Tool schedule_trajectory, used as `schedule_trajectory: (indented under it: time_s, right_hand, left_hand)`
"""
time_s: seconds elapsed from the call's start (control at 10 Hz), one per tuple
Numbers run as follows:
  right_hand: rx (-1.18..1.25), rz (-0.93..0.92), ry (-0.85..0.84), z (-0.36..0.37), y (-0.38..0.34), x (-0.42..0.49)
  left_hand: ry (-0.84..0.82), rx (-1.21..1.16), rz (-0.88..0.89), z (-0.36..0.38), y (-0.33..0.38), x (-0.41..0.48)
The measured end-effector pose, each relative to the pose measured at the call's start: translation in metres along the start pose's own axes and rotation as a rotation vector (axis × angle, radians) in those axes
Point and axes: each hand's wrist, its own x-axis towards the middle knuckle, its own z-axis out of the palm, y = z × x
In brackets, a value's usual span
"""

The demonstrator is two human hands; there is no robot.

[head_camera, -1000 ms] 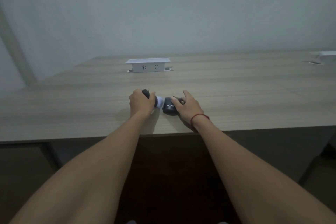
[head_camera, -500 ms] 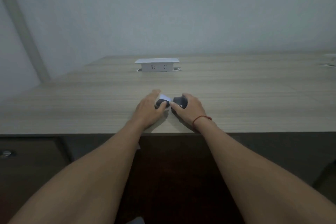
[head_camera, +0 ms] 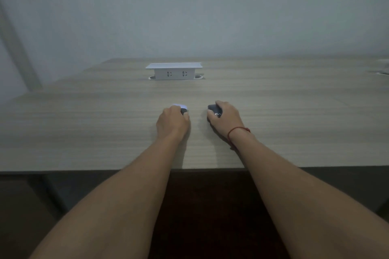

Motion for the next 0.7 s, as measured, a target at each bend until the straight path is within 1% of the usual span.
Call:
schedule_trajectory:
  time_s: [0.3, 0.4, 0.5, 0.6, 0.7]
  right_hand:
    - [0.002, 0.031, 0.011, 0.006, 0.006, 0.032]
    - [0.052, 0.032, 0.019, 0.004, 0.007, 0.026]
    - [0.169, 0.09, 0.04, -0.004, 0.004, 0.01]
    - [0.16, 0.106, 0.055, -0.008, 0.005, -0.012]
    - [0.118, 0.118, 0.036, -0.017, 0.0, -0.034]
  left_hand:
    - [0.02, -0.029, 0.005, 0.016, 0.002, 0.027]
    - [0.012, -0.024, -0.008, 0.015, 0.004, 0.024]
    - [-0.057, -0.054, -0.078, 0.008, 0.002, 0.017]
    - [-0.065, -0.071, -0.094, 0.001, -0.002, -0.001]
    - [-0.081, 0.001, -0.102, -0.01, -0.004, -0.022]
